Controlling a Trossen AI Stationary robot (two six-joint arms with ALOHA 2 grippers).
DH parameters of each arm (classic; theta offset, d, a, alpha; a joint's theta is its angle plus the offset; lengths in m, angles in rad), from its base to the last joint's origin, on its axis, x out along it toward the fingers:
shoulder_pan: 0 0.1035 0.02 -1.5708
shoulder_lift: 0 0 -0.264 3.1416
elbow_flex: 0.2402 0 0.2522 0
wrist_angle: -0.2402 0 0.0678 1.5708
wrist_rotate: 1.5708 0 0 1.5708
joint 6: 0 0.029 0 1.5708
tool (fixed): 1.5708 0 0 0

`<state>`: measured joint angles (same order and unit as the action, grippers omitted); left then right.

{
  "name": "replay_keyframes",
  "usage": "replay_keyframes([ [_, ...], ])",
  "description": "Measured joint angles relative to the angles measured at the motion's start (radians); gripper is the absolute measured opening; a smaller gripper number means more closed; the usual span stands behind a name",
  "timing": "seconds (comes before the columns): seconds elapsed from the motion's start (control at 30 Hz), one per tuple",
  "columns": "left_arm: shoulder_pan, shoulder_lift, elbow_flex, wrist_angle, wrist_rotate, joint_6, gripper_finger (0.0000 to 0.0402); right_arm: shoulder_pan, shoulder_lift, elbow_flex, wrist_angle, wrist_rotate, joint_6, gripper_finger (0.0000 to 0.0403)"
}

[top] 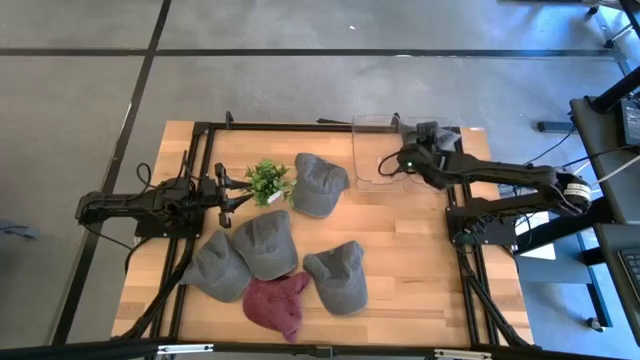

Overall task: Pick & Place hat
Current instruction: Put the gray cap into the right transparent bin

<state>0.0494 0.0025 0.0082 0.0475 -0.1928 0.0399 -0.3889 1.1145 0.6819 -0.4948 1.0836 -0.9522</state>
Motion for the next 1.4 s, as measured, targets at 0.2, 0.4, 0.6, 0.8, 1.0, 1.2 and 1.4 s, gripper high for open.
replay_keyframes([
  [0.2, 0.000, 0.000, 0.000, 0.000, 0.000, 0.000, 0.0148, -0.074, 0.000, -0.013, 0.226, -0.007, -0.189, 0.0018],
  [0.4, 0.000, 0.000, 0.000, 0.000, 0.000, 0.000, 0.0148, -0.159, 0.000, -0.013, 0.249, -0.124, -0.231, 0.0018],
  [0.6, 0.000, 0.000, 0.000, 0.000, 0.000, 0.000, 0.0148, -0.226, 0.000, -0.013, 0.276, -0.144, -0.220, 0.0033],
  [0.8, 0.000, 0.000, 0.000, 0.000, -0.001, 0.000, 0.0148, -0.240, 0.000, -0.013, 0.319, -0.168, -0.152, 0.0064],
  [1.0, 0.000, 0.000, 0.000, 0.000, -0.001, -0.001, 0.0148, -0.240, 0.000, -0.013, 0.321, -0.212, -0.152, 0.0099],
  [1.2, 0.000, 0.000, 0.000, 0.000, -0.001, -0.001, 0.0148, -0.240, 0.000, -0.013, 0.321, -0.203, -0.157, 0.0157],
  [1.4, 0.000, 0.000, 0.000, 0.000, 0.000, -0.002, 0.0148, -0.230, 0.000, -0.013, 0.377, -0.080, -0.205, 0.0211],
])
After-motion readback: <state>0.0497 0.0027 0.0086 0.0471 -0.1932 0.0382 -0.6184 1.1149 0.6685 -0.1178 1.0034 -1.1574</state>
